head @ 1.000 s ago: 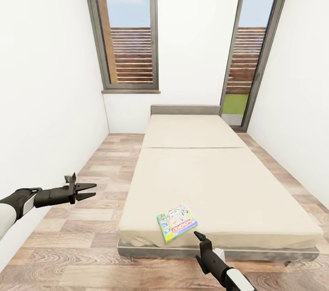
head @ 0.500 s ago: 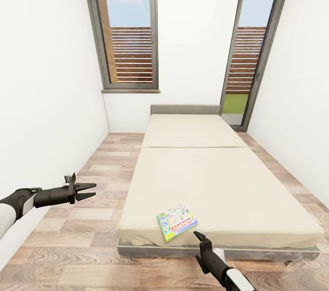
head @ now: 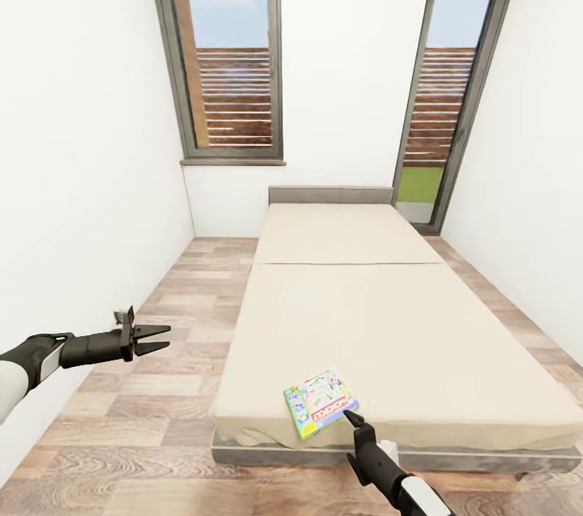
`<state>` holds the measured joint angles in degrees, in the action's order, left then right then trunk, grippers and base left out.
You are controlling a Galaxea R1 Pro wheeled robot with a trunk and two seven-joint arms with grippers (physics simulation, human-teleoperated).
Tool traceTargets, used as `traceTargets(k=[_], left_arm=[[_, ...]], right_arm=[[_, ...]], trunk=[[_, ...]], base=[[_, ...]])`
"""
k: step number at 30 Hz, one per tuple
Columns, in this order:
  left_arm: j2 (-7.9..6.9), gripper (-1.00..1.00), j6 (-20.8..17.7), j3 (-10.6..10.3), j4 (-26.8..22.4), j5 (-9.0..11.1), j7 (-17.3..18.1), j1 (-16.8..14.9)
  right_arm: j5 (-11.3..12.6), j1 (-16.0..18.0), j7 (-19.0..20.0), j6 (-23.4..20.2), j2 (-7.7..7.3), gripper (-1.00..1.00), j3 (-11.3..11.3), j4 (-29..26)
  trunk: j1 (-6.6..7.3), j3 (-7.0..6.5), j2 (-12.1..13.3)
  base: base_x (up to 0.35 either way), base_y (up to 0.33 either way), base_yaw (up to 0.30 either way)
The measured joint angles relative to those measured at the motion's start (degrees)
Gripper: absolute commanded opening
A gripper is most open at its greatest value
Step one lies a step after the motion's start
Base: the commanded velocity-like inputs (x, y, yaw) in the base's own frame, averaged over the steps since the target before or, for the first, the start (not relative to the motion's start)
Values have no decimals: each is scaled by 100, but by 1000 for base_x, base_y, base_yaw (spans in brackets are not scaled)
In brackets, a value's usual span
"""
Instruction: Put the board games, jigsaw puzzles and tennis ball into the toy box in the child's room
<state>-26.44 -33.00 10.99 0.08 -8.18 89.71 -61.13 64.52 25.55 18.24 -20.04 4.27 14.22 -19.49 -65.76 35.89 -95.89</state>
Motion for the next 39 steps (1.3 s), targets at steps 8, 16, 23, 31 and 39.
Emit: traceTargets(k=[8, 16, 23, 31, 39], left_arm=[[7, 100, -2, -7, 0, 0, 0, 0], [7, 100, 2, -1, 0, 0, 0, 0], [1, 100, 2, -5, 0, 0, 0, 0], [0, 100, 3, -8, 0, 0, 0, 0], [0, 100, -2, -13, 0, 0, 0, 0]], right_arm=[[0, 0, 2, 5, 0, 100, 0, 0], [0, 0, 2, 6, 0, 100, 0, 0], [-1, 0, 2, 6, 0, 100, 0, 0], [-1, 0, 2, 6, 0, 100, 0, 0], [-1, 0, 2, 13, 0, 100, 0, -1]], trunk=[[1, 0, 0], [0, 0, 0], [-22, 17, -39], [-197, 161, -359], [-373, 305, -680]], base=[[118, 71, 0], [25, 14, 0], [3, 2, 0], [0, 0, 0], [0, 0, 0]])
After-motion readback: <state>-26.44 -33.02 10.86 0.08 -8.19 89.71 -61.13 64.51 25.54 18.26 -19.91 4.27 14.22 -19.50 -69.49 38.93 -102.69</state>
